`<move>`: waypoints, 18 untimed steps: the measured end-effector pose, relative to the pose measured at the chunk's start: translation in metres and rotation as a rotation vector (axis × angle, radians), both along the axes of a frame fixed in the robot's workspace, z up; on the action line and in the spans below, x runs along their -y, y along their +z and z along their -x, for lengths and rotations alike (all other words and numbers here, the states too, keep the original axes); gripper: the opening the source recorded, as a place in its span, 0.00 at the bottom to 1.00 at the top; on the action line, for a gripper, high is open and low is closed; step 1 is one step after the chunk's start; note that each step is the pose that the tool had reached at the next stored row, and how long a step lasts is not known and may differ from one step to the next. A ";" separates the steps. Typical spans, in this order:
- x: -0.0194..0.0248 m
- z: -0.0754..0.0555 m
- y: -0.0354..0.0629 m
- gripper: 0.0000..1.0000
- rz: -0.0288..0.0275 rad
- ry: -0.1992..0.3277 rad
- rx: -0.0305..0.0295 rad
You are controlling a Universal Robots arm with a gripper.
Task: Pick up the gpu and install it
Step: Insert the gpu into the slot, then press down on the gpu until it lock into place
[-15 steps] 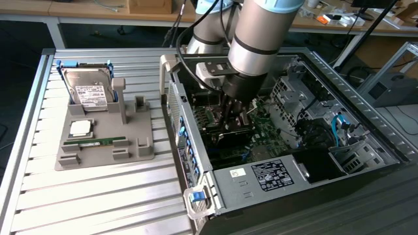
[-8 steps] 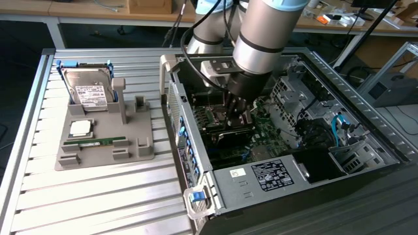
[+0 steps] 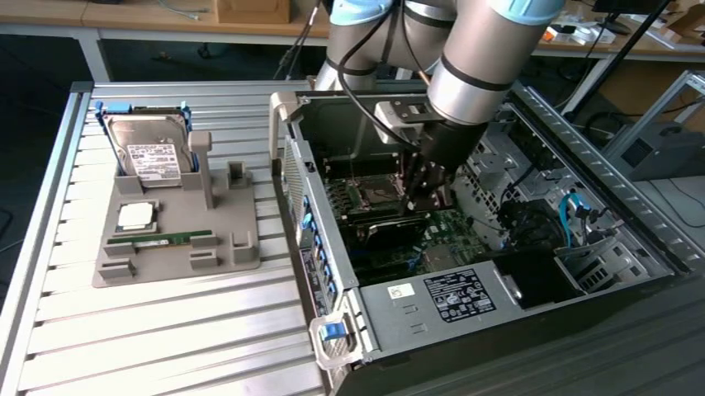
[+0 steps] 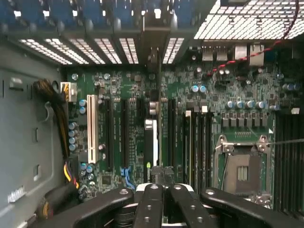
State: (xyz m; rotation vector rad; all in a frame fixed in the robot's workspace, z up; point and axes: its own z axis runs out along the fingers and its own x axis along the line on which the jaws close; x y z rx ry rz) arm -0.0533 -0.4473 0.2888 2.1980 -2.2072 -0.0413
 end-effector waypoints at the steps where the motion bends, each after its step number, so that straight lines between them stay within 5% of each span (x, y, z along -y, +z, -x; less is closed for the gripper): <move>1: 0.0000 -0.001 0.0000 0.11 0.0001 0.000 -0.0004; 15: 0.0000 -0.004 0.0000 0.11 0.0001 0.000 -0.0008; 18: 0.0000 0.005 -0.0005 0.11 0.0000 0.000 -0.0008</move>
